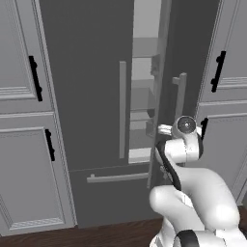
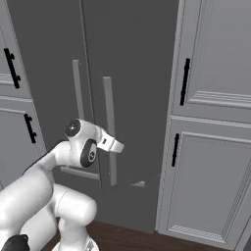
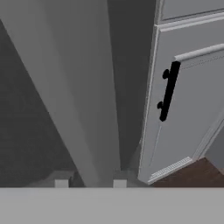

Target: Grab a lemon wedge from the fridge and one ice cube from the ice bowl, and put them in the glass of lemonade.

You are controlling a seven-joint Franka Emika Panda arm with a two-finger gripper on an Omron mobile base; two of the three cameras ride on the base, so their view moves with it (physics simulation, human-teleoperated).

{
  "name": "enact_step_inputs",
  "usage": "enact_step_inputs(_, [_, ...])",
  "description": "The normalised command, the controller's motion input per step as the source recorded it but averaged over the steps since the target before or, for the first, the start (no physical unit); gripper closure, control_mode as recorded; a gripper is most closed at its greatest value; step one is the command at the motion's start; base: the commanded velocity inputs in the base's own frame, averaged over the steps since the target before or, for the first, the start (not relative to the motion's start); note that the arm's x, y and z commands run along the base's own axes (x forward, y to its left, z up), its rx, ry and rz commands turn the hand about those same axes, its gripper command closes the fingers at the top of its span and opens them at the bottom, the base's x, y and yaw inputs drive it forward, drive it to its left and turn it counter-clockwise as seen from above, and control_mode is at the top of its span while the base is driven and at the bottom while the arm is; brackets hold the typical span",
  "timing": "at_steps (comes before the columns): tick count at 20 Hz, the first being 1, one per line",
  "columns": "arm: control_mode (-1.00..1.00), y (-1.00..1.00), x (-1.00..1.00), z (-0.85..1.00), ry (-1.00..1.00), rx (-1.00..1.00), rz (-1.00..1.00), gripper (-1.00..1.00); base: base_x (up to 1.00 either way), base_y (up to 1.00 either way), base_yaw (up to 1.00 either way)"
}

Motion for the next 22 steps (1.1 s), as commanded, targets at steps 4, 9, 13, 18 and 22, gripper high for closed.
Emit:
enact_step_inputs(4, [-1.00,-0.79,-0.93,0.42,0.13,0.13,-0.17,1.00,0.00,0.00,0.00])
enact_step_inputs(9, [-1.00,-0.52,-0.68,0.23,0.09,0.02,-0.15,1.00,0.00,0.00,0.00])
enact_step_inputs(13, [-1.00,-0.42,-0.37,0.08,0.12,0.00,-0.17,-1.00,0.00,0.00,0.00])
enact_step_inputs(18, [-1.00,-0.67,-0.47,0.16,0.11,0.00,-0.20,-1.00,0.00,0.00,0.00])
enact_step_inputs(22, [-1.00,-0.10,-0.94,0.32,-0.28,0.00,-0.06,-1.00,0.00,0.00,0.00])
